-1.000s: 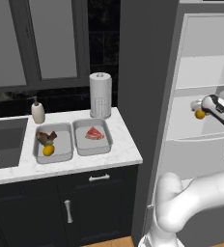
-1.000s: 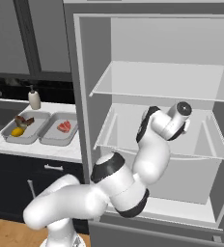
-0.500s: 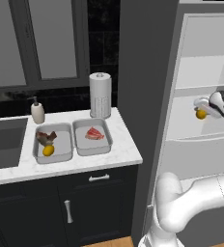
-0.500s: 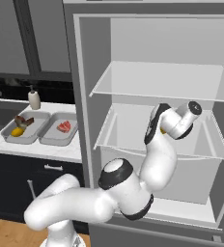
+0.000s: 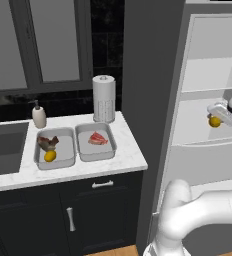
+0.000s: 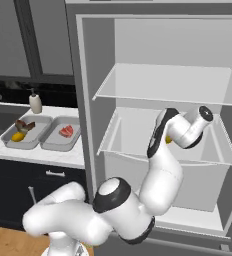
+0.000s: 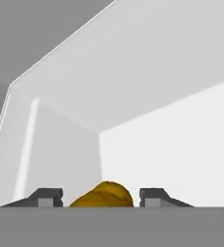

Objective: Place one lemon and one steak in each tupperware on the nearby counter, to pack two identical lunches.

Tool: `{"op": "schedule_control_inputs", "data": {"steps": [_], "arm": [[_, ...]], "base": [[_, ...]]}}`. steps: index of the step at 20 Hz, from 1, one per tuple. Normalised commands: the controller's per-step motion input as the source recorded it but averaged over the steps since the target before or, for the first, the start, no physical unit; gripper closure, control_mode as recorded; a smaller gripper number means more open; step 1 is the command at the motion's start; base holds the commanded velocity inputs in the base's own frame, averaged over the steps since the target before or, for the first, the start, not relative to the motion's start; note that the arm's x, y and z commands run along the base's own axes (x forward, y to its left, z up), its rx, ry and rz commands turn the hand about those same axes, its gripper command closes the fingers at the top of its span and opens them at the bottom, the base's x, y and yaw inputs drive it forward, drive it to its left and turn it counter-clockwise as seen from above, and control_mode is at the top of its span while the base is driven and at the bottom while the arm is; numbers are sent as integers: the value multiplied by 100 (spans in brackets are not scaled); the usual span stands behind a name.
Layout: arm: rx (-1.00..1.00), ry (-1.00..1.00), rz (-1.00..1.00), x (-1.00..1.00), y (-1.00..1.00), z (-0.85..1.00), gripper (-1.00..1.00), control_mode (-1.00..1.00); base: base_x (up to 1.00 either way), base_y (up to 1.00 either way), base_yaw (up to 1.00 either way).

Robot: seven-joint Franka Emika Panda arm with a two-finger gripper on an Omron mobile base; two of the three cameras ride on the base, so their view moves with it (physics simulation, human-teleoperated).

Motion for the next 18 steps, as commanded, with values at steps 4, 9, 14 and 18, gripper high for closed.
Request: {"op": "schedule_control_inputs", "data": {"steps": [4,9,14,18], "arm": [[-40,-8,-20,-90,48,80,100,-100],[-27,-14,-12,-99,63,61,100,-100],[-3,-19,0,-100,35,25,100,-100],[0,-19,0,-100,35,30,100,-100]], "base": [[0,0,0],[0,0,0],[0,0,0],[0,0,0]]}}
